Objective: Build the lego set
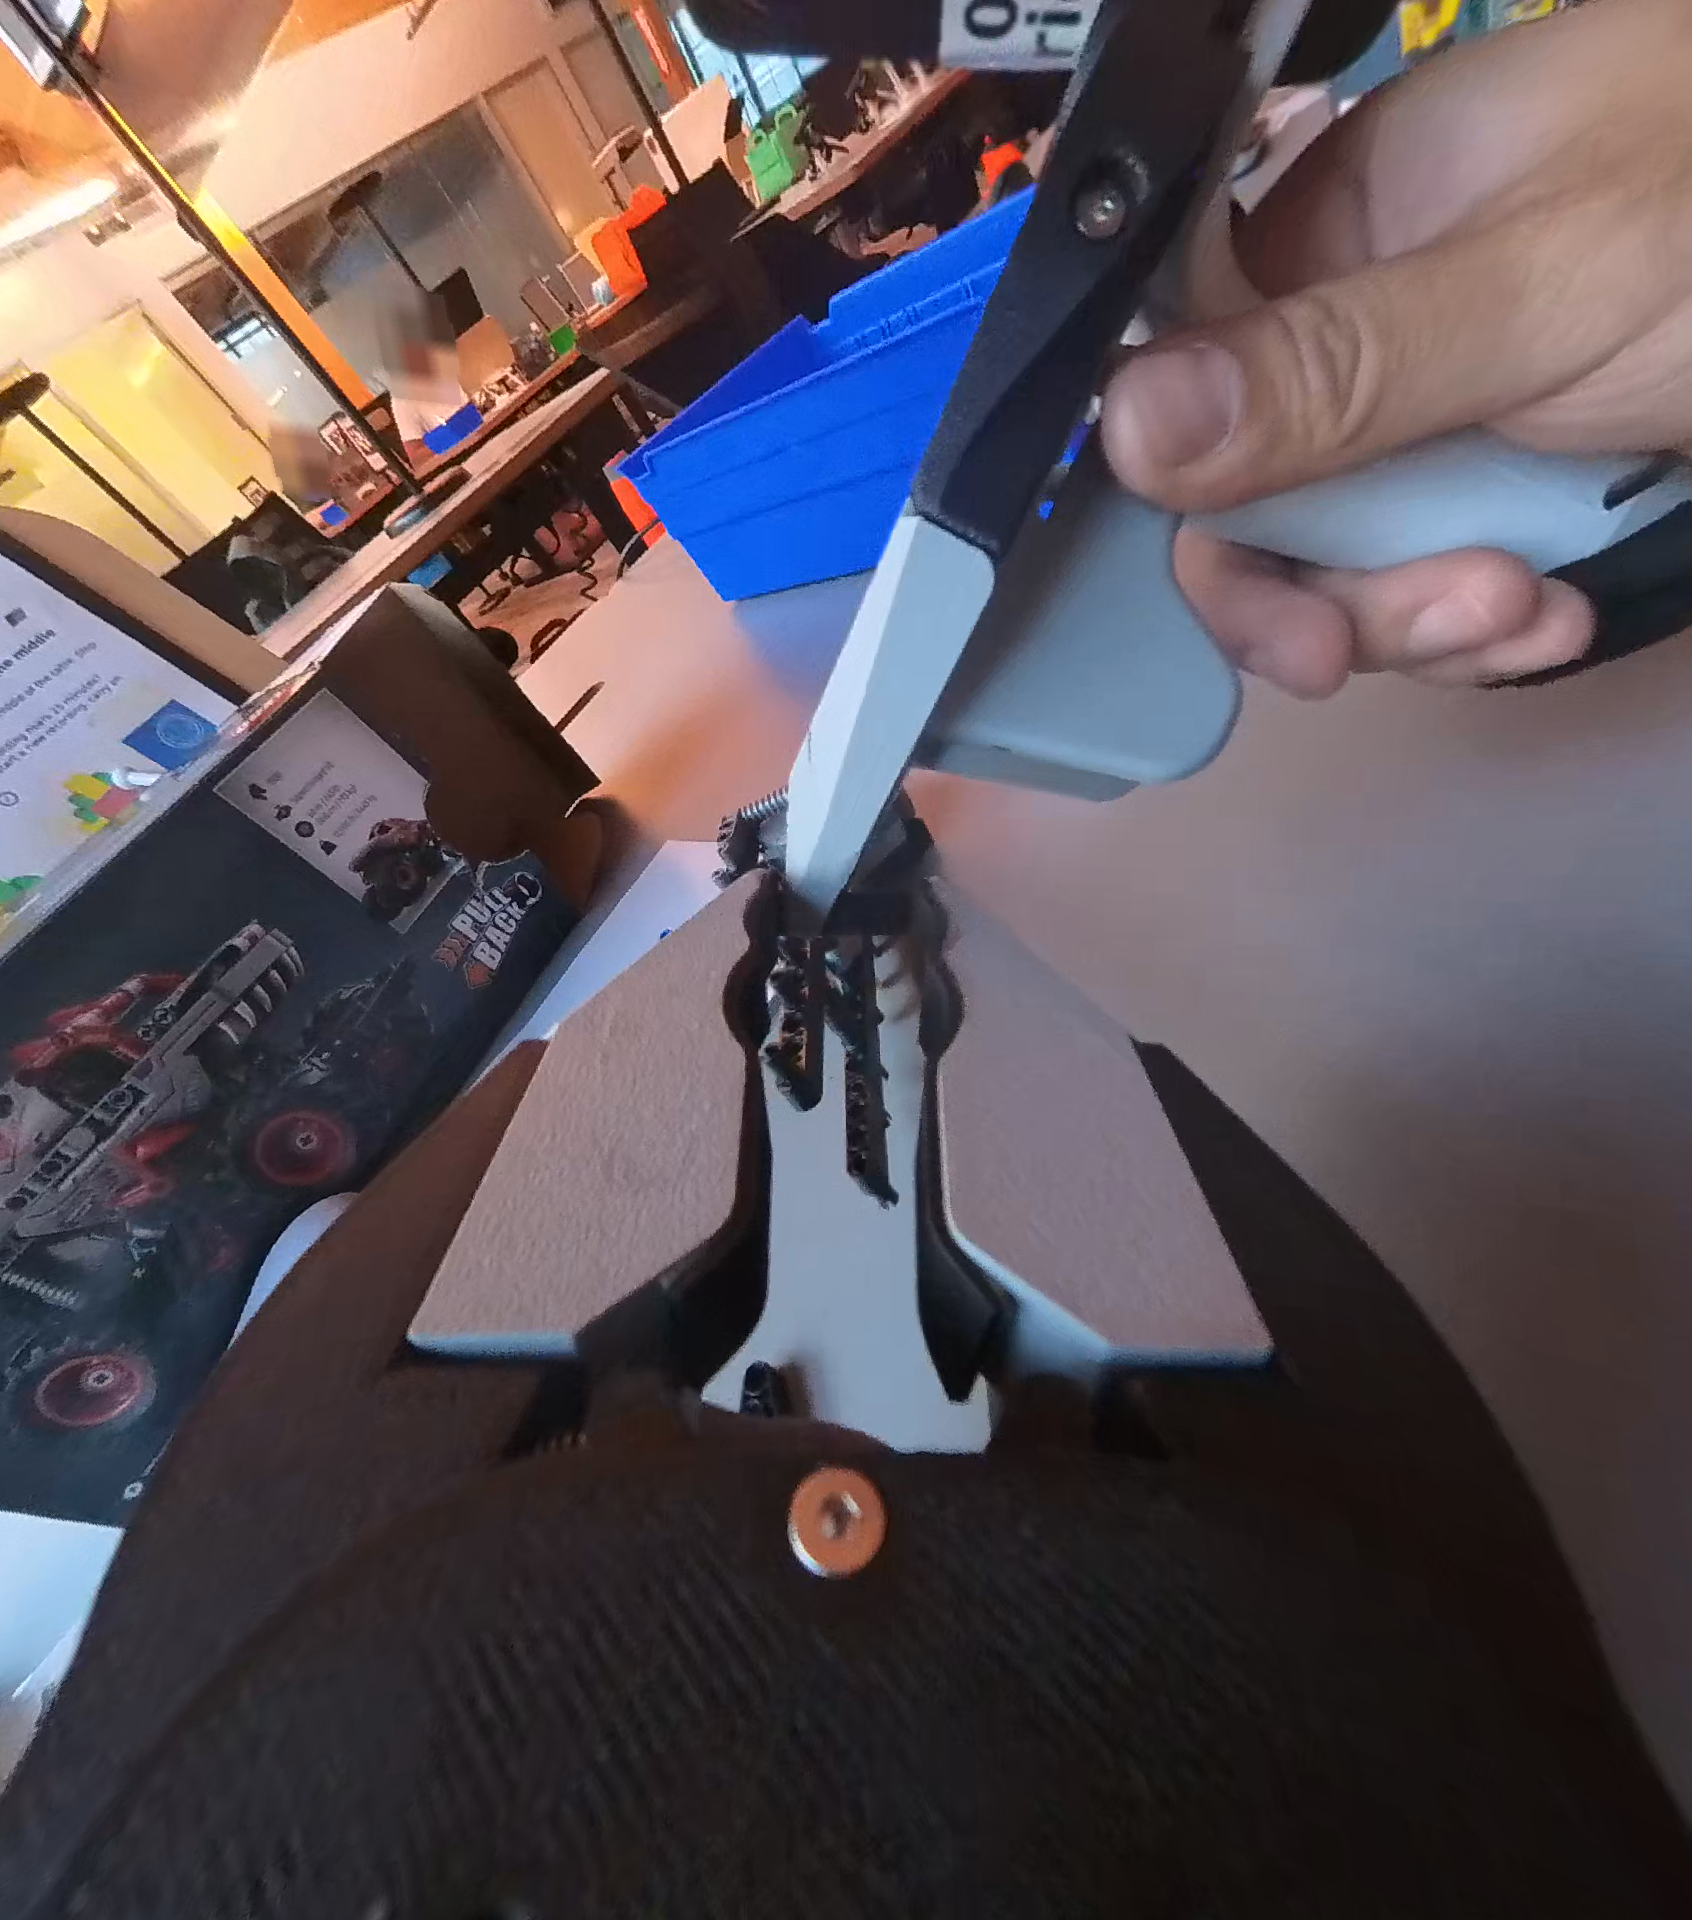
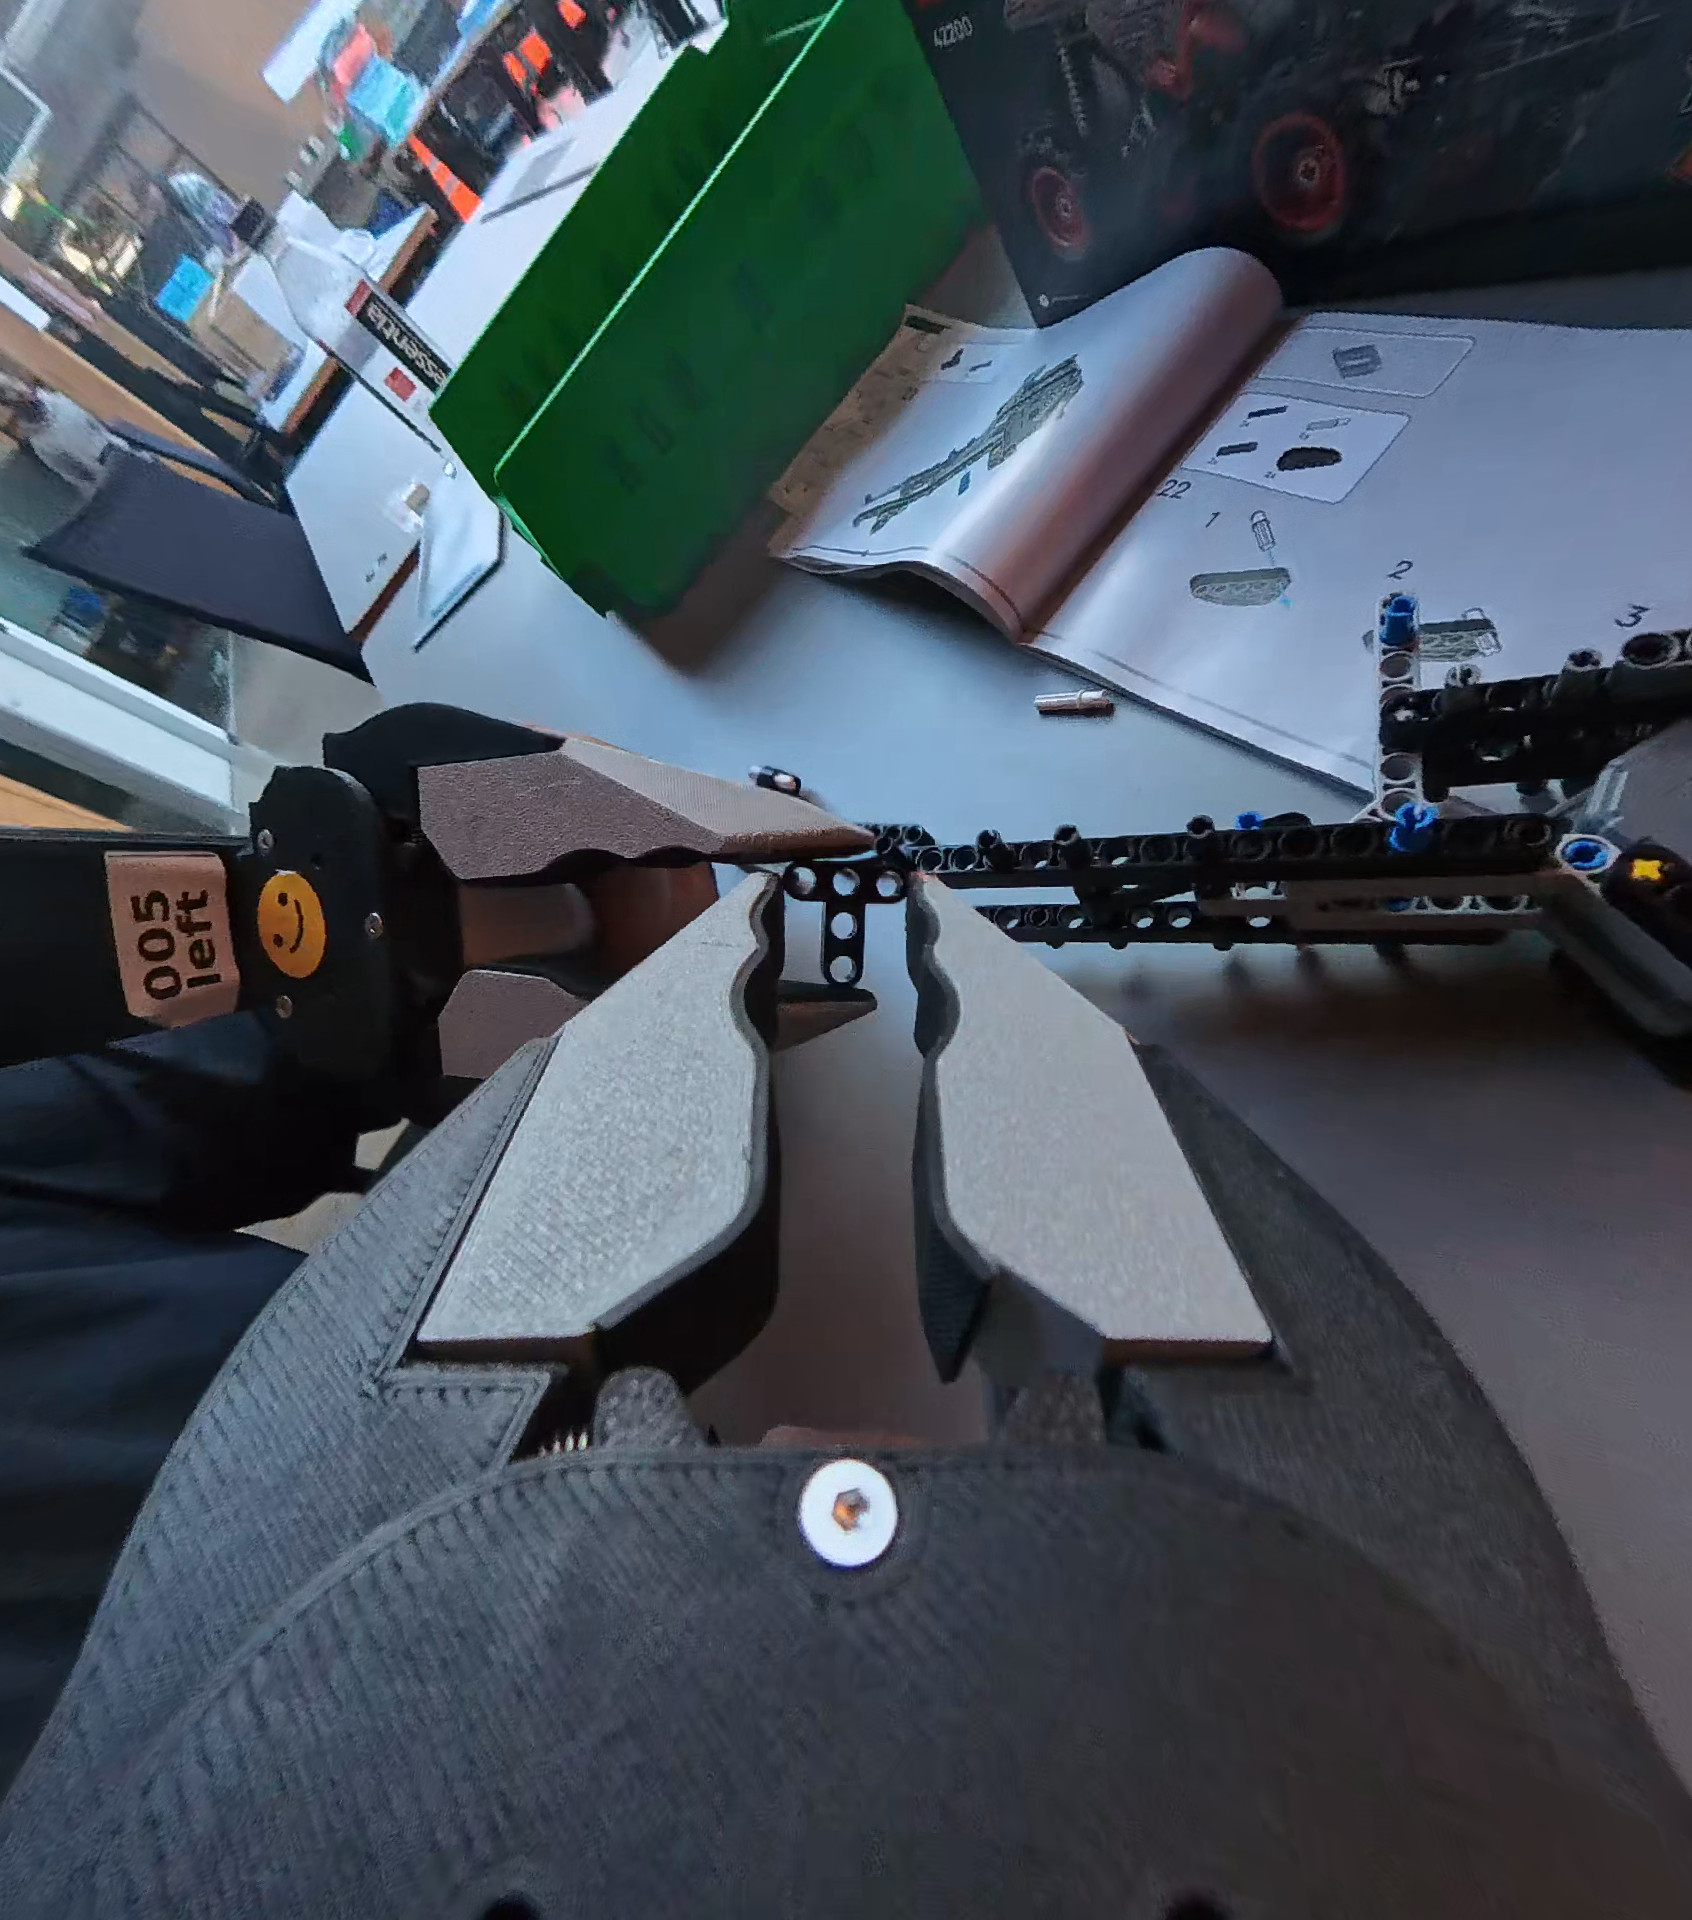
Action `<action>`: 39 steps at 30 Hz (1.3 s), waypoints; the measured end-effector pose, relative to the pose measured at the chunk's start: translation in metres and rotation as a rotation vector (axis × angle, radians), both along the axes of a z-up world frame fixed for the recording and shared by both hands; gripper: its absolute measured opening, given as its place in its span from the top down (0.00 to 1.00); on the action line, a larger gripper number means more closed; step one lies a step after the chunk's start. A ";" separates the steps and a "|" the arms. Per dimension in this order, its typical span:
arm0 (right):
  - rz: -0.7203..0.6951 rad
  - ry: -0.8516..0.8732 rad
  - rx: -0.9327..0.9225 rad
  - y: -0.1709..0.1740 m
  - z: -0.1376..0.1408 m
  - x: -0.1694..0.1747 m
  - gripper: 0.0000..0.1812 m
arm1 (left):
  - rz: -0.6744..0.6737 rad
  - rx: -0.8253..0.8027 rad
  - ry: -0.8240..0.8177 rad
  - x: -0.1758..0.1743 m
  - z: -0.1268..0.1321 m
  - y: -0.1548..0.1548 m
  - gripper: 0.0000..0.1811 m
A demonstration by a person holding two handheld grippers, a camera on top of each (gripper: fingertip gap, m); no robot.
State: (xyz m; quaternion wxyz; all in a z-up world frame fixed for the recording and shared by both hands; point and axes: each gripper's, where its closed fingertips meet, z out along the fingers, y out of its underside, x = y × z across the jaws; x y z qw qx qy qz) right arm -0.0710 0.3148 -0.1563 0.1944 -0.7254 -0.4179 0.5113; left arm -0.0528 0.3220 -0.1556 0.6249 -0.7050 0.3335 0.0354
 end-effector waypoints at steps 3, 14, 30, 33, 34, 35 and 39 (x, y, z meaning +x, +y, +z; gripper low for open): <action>-0.006 0.020 -0.030 0.000 0.000 -0.001 0.89 | -0.001 0.009 0.007 -0.002 0.000 0.000 0.88; 0.046 0.118 -0.051 -0.004 0.009 0.001 0.89 | -0.028 0.028 0.003 -0.002 0.005 -0.003 0.88; 0.396 0.223 0.892 -0.036 0.037 0.034 0.94 | -0.636 0.044 -0.436 0.025 0.047 -0.055 0.87; 0.406 0.268 0.868 -0.042 0.037 0.033 0.94 | -0.667 0.034 -0.472 0.028 0.048 -0.057 0.87; 0.402 0.290 0.859 -0.044 0.038 0.032 0.94 | -0.667 0.029 -0.480 0.029 0.048 -0.056 0.87; 0.393 0.304 0.852 -0.044 0.038 0.031 0.96 | -0.673 0.025 -0.488 0.030 0.048 -0.056 0.87; 0.385 0.340 0.836 -0.046 0.038 0.030 0.98 | -0.689 0.028 -0.518 0.031 0.051 -0.058 0.88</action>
